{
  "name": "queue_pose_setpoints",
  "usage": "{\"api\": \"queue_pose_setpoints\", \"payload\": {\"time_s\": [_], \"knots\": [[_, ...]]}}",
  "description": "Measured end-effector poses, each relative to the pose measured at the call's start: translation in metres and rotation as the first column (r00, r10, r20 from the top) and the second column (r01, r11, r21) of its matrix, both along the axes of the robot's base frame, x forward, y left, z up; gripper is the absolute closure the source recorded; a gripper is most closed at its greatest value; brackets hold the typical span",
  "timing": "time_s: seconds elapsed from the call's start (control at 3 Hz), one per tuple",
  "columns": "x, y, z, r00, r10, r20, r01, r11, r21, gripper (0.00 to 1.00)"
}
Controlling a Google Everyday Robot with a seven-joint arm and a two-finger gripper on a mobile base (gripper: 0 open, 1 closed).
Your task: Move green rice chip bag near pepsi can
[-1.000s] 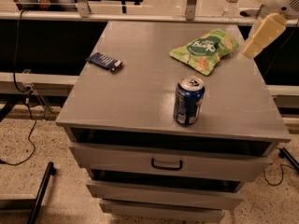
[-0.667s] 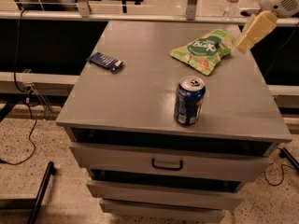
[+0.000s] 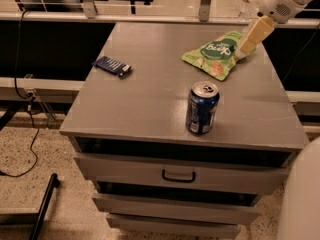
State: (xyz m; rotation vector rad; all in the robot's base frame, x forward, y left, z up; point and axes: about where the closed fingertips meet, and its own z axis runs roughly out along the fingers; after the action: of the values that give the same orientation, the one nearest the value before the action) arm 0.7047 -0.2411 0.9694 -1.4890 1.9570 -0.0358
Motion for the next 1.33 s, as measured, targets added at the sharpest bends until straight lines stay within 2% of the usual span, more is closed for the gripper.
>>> {"api": "queue_pose_setpoints", "payload": {"time_s": [0.67,1.33], "knots": [[0.038,-0.013,-0.051,0.9995,-0.023,-0.023,0.023,1.0,-0.02,0.0],[0.054,-0.002,-0.086,0.999,-0.026,-0.038,0.026,1.0,0.0,0.0]]}}
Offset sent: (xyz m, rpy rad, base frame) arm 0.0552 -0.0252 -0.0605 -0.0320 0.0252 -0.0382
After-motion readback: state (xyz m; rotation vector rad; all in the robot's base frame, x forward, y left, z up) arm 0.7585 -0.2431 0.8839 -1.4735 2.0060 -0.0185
